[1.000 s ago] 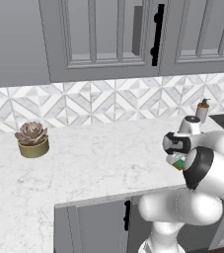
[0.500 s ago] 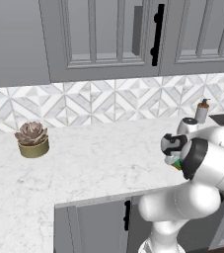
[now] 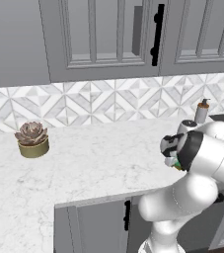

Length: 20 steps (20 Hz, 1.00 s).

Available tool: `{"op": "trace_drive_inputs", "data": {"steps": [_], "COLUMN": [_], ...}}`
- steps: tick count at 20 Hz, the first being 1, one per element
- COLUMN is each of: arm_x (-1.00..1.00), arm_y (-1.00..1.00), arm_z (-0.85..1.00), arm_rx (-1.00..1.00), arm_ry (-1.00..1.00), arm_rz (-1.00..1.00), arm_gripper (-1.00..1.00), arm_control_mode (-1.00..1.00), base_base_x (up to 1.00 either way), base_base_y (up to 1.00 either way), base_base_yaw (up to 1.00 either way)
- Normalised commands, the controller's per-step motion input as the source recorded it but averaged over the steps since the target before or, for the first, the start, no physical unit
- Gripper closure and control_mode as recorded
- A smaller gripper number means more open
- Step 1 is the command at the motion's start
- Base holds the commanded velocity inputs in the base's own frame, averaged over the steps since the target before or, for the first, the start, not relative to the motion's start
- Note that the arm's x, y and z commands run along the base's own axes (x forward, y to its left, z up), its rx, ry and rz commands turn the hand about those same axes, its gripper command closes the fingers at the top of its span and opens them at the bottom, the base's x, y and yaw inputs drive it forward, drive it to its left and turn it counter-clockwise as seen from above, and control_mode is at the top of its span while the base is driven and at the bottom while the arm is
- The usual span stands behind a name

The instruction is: Pick up the sponge from the counter and clean the cutting board by briefly scrubbing or pressing down on the cutting board. Once finished, release the sponge.

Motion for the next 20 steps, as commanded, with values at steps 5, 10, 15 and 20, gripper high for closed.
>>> {"op": "trace_drive_inputs", "data": {"steps": [5,10,15,20], "arm_x": [0.00,0.07,0.00,0.00], "arm_y": [-0.01,0.00,0.00,0.00], "arm_z": [-0.20,-0.14,-0.17,-0.01], "arm_rx": [0.00,0.00,0.00,0.00], "arm_ry": [0.00,0.01,0.00,0.00], "arm_rz": [0.00,0.00,0.00,0.00], "arm_gripper": [-1.00,-1.00,1.00,1.00], "arm_control_mode": [-1.00,-1.00,-1.00,-1.00], "base_base_x": [0.00,0.00,0.00,0.00], "base_base_y": [0.00,0.00,0.00,0.00], "base_base_yaw": [0.00,0.00,0.00,0.00]}}
